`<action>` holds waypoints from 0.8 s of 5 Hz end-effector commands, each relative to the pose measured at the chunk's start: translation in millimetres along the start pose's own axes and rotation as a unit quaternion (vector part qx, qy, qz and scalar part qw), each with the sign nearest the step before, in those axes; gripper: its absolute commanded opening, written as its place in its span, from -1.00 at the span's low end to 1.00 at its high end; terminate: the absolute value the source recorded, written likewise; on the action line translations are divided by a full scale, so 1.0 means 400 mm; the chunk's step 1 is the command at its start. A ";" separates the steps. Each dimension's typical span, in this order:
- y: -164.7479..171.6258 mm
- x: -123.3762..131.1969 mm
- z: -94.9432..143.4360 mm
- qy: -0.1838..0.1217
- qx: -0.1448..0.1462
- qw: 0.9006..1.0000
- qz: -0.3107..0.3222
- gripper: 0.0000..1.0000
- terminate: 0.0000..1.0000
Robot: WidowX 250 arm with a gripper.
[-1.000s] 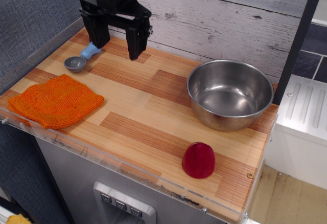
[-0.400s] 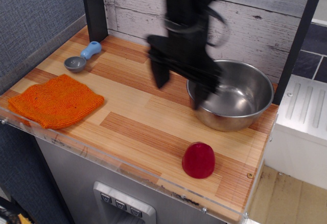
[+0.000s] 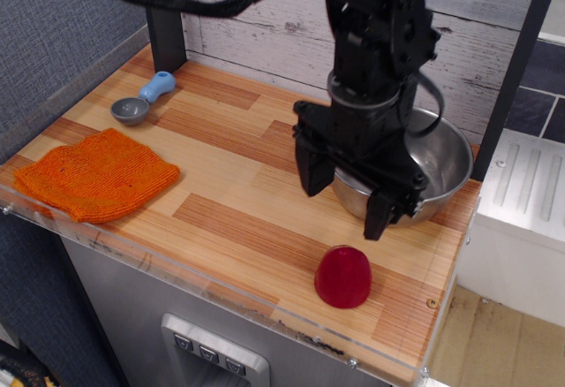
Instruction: Put the red object into the bowl
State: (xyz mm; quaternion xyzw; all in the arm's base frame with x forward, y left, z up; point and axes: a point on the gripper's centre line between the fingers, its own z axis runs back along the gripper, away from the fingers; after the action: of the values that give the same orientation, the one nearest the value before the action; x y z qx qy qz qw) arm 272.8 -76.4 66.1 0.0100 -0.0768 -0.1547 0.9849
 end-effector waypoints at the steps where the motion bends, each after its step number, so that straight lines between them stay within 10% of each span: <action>1: -0.007 -0.044 -0.057 0.014 -0.023 1.000 -0.013 1.00 -1.00; 3: -0.034 -0.071 -0.106 0.041 -0.017 0.999 -0.030 1.00 -1.00; 4: -0.043 -0.070 -0.109 0.036 -0.012 0.999 -0.031 -1.00 -1.00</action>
State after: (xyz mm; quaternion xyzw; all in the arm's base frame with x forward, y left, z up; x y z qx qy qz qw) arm 250.9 -83.5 14.3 0.0062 -0.0314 -0.1794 0.9833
